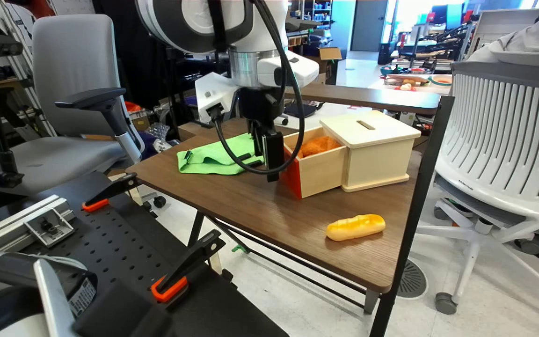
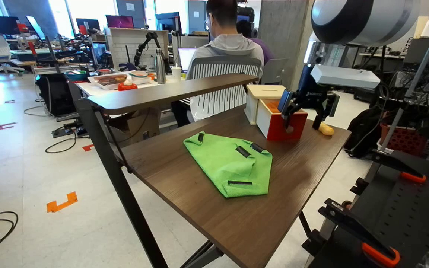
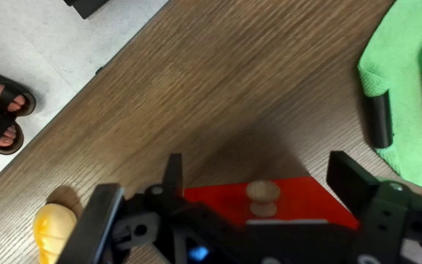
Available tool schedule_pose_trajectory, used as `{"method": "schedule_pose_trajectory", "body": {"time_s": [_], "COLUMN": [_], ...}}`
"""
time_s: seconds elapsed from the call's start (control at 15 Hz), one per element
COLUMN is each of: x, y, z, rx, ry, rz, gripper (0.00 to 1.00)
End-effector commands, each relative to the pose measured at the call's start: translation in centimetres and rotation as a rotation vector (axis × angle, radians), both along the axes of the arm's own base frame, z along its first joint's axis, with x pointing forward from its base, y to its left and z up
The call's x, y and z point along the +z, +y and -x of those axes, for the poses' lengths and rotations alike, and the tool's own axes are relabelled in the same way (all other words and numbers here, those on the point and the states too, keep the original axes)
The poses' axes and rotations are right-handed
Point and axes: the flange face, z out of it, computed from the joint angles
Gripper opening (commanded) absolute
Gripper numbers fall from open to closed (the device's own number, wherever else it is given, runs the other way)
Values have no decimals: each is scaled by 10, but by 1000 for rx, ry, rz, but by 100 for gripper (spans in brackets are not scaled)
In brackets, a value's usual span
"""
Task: Close the drawer
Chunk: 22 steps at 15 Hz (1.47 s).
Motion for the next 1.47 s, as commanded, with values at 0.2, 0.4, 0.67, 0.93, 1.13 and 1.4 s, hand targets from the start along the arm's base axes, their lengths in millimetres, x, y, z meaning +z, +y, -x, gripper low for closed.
{"method": "schedule_pose_trajectory", "body": {"time_s": [0.2, 0.4, 0.67, 0.93, 1.13, 1.4], "x": [1, 0, 1, 5, 11, 18], "y": [-3, -6, -9, -11, -17, -27], "z": [-28, -36, -45, -52, -57, -65], "rx": [-13, -29, -50, -67, -84, -110], "ry": [-57, -70, -107, -142, -163, -183], "rz": [24, 33, 45, 59, 68, 70], "gripper": [100, 100, 100, 100, 100, 100]}}
